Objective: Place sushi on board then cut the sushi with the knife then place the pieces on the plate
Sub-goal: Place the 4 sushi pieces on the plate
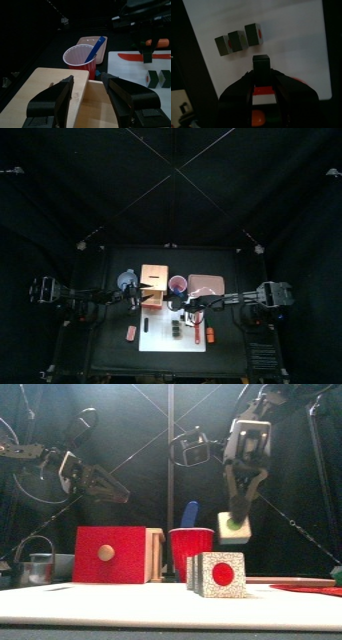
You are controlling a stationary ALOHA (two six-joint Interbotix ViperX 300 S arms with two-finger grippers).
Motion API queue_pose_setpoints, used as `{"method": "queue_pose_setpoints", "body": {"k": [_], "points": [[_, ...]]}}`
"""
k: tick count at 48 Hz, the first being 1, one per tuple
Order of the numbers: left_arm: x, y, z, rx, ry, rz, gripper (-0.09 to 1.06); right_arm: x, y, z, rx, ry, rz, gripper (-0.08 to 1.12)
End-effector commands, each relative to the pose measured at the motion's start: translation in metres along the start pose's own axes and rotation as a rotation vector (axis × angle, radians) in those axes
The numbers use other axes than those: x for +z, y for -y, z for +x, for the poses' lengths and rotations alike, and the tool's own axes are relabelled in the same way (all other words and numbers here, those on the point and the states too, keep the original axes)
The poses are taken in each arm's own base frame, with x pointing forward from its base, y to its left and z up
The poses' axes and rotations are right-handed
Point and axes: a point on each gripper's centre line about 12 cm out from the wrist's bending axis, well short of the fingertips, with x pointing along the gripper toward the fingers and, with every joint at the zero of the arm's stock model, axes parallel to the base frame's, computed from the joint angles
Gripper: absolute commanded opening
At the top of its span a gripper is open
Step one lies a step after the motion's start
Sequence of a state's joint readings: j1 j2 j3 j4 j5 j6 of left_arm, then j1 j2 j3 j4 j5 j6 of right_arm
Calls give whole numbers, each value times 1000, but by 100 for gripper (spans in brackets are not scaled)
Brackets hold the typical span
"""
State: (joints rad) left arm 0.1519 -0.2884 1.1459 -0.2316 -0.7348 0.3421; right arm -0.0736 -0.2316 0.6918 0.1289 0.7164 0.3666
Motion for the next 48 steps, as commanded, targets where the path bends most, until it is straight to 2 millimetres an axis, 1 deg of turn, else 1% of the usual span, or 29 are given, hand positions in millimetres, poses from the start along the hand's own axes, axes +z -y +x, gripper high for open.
{"method": "queue_pose_setpoints", "body": {"k": [1,7,10,13,16,19,24,27,34,37,43,48], "points": [[7,-2,2,8,28,4,85,1,41,-7,-87,75,249,53],[9,-2,2,6,33,3,85,14,89,-4,-222,148,559,53],[9,-1,2,3,34,4,85,23,105,-2,-265,187,676,53],[8,0,2,1,31,2,85,32,115,1,-286,235,741,53],[8,0,1,0,30,1,84,40,120,10,-282,271,803,53],[10,0,1,0,37,1,84,41,126,18,-293,276,861,53],[12,-1,-4,1,48,2,84,45,127,29,-303,279,903,53],[13,-2,-7,4,56,3,84,49,127,32,-304,289,930,53],[18,-4,-17,8,84,-3,84,57,128,36,-323,298,929,54],[20,-5,-21,9,96,-6,84,57,129,41,-333,286,930,60],[21,-6,-28,11,110,-7,84,56,130,47,-341,271,947,74],[20,-6,-30,10,107,-6,84,58,130,46,-342,280,949,79]]}}
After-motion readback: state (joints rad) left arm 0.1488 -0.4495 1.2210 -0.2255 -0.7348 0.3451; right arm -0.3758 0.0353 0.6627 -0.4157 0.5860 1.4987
